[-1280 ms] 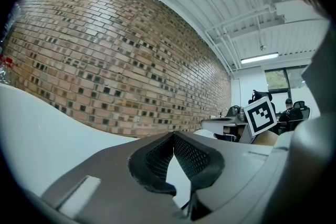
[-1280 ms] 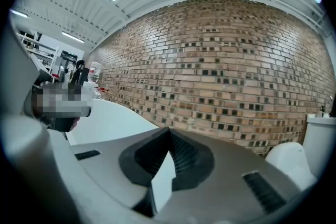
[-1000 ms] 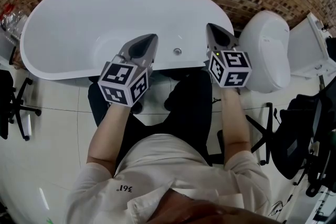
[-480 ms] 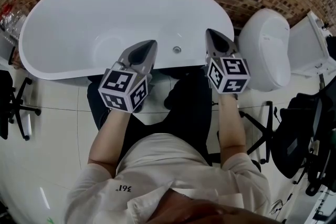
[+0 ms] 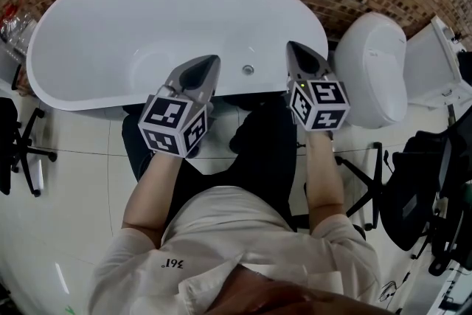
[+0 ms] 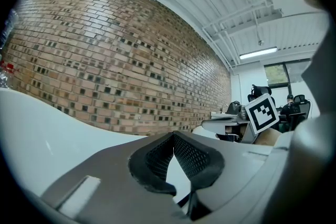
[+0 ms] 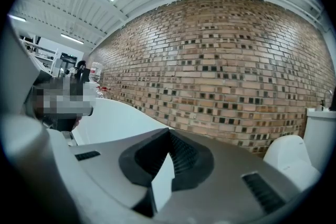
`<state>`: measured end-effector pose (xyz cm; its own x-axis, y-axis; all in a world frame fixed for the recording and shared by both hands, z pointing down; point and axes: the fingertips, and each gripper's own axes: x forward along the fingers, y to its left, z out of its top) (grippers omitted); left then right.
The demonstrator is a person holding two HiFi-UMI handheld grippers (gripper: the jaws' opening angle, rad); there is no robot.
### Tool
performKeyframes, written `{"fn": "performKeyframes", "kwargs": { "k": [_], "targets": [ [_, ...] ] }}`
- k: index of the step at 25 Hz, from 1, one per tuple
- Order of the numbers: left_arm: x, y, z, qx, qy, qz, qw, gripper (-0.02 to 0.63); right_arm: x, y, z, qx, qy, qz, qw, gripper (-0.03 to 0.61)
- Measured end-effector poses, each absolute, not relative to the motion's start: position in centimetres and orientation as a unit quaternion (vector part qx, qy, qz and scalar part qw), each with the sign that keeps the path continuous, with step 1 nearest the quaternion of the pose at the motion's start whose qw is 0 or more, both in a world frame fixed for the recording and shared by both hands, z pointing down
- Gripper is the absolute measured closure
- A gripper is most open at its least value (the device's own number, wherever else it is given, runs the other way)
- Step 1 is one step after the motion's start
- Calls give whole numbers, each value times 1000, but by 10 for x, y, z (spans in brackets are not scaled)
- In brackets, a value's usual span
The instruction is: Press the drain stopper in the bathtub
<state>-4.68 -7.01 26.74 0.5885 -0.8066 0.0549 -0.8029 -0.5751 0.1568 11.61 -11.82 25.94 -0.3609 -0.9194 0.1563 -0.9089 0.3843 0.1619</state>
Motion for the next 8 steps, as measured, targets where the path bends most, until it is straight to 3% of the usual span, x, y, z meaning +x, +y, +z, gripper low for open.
{"fn": "performKeyframes", "kwargs": {
  "k": [8],
  "targets": [
    [-47,-70,266,888,-452,-11,81,606,114,-119,261,549,-827,-22,116,563]
  ]
}}
